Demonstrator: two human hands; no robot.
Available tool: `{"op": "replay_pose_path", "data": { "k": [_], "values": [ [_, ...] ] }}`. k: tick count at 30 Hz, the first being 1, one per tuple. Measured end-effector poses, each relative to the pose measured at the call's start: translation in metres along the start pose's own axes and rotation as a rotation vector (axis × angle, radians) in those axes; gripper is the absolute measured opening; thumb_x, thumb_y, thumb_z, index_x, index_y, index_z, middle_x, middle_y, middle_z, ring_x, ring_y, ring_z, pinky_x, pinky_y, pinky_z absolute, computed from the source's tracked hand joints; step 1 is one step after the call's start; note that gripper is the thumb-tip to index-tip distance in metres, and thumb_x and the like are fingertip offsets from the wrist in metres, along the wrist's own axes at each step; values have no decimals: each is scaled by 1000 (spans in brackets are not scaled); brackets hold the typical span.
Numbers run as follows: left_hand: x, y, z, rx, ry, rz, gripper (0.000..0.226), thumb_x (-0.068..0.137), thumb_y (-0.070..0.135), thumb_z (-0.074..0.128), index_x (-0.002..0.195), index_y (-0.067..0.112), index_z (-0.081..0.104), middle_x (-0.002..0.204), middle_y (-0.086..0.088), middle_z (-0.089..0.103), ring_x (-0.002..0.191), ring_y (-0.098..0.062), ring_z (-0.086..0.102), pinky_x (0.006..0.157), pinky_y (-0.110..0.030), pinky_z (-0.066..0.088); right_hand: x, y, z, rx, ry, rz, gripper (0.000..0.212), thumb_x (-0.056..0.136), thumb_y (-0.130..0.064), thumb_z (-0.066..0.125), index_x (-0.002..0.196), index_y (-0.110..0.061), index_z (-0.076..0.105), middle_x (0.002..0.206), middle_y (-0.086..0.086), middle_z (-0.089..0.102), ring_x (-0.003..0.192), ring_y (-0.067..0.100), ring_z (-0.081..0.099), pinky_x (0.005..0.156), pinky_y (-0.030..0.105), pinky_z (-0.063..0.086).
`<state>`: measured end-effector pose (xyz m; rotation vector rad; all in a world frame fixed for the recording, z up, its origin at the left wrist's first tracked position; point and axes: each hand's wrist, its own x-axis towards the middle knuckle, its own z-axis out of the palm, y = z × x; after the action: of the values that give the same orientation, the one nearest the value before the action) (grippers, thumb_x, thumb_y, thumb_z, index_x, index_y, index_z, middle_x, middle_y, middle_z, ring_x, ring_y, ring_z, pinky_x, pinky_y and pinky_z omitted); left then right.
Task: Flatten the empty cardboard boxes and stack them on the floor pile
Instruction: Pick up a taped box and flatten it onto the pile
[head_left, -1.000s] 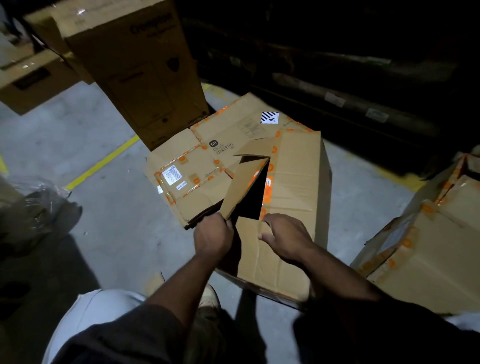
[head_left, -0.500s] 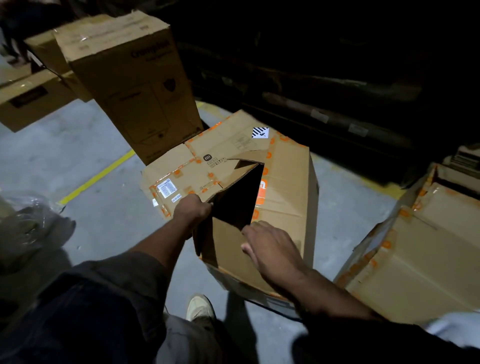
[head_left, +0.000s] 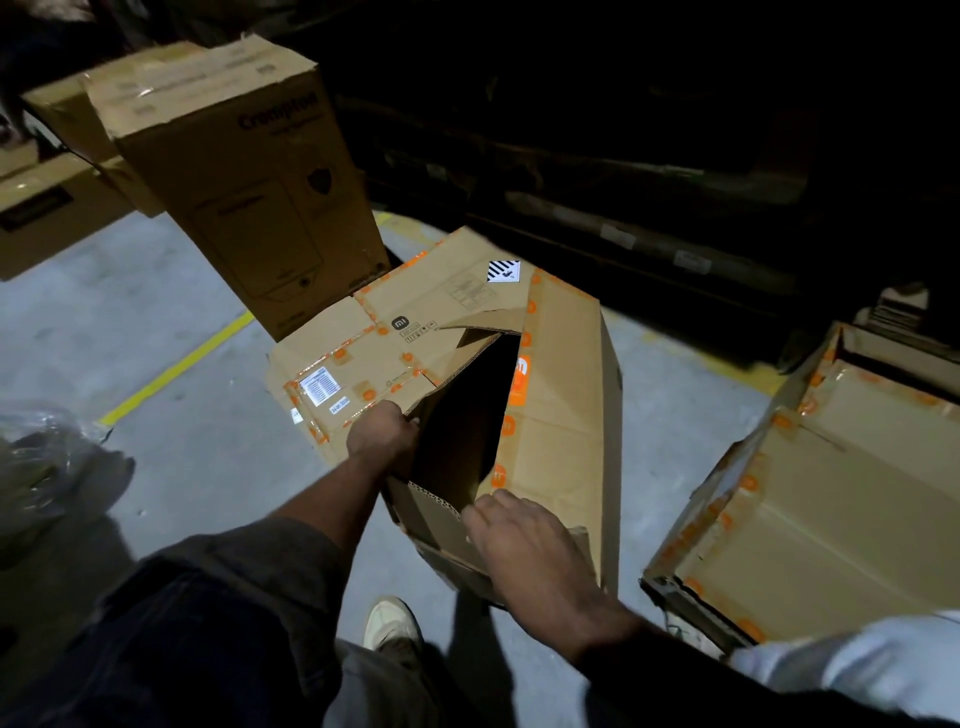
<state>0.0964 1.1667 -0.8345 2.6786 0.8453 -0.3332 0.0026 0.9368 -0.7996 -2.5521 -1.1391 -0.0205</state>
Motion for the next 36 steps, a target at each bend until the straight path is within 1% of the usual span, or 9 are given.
{"op": "replay_pose_path", "data": {
  "k": [8, 13, 17, 21, 26, 29, 31, 33, 36],
  "values": [
    [0, 18, -9, 48, 44, 98, 35, 99, 34, 59, 107, 0, 67, 106, -17, 68, 100, -34, 65, 79, -37, 53, -12, -16, -15, -138, -31, -68, 19, 81, -14, 52, 97, -24, 57, 89, -1, 58, 83, 19, 54, 69, 35, 48],
    [-18, 12, -12, 37, 119, 148, 33, 102, 34, 55, 100, 4, 70, 88, -11, 66, 83, -27, 63, 73, -35, 53, -17, 40, -26, 117, -356, 396, 28, 99, -50, 47, 101, -24, 56, 106, 1, 61, 98, 24, 56, 79, 36, 45],
    [-43, 20, 4, 51, 226, 248, 29, 103, 33, 54, 85, 11, 63, 81, -6, 65, 76, -26, 62, 65, -33, 49, -15, 76, -5, 379, -372, 618, 45, 98, -66, 35, 99, -25, 53, 99, -2, 55, 96, 25, 59, 73, 36, 44],
    [-46, 6, 10, 20, 257, 203, 14, 101, 21, 55, 91, 14, 63, 93, -7, 73, 75, -21, 57, 62, -30, 42, -18, 96, 15, 237, -298, 713, 55, 96, -54, 53, 137, -17, 48, 137, 6, 49, 126, 29, 50, 93, 40, 48],
    [-50, -13, 24, -61, 318, 171, 28, 93, -1, 56, 117, 9, 46, 111, -15, 60, 86, -30, 59, 65, -41, 49, -13, 99, 32, 109, -223, 565, 55, 93, -22, 62, 144, -20, 41, 145, 3, 40, 133, 24, 36, 104, 38, 42],
    [-44, -13, 30, 194, 473, 360, 45, 75, -11, 65, 115, 5, 51, 113, -17, 52, 99, -32, 49, 72, -44, 51, 1, 93, 39, 53, -214, 345, 72, 85, 1, 58, 150, -21, 35, 155, 5, 30, 143, 26, 24, 114, 39, 31],
    [-47, -1, 34, 295, 535, 637, 29, 80, 1, 59, 108, 7, 55, 104, -14, 55, 95, -27, 44, 74, -40, 44, 15, 86, 44, -5, -262, 219, 85, 80, 11, 56, 154, -20, 29, 164, 6, 16, 151, 27, 10, 119, 45, 23],
    [-56, 12, 43, 302, 308, 822, 21, 92, 15, 48, 112, 12, 56, 105, -8, 58, 95, -22, 45, 78, -36, 43, 26, 82, 52, -101, -313, 81, 81, 82, 9, 58, 154, -19, 30, 167, 7, 10, 154, 26, 0, 121, 51, 15],
    [-64, 16, 59, 352, -159, 728, 42, 96, 37, 58, 133, 17, 50, 126, -3, 58, 115, -21, 53, 93, -33, 48, 30, 82, 66, -260, -425, -38, 68, 88, -3, 57, 151, -17, 34, 162, 10, 24, 154, 28, -2, 119, 63, 4]
  ]
}}
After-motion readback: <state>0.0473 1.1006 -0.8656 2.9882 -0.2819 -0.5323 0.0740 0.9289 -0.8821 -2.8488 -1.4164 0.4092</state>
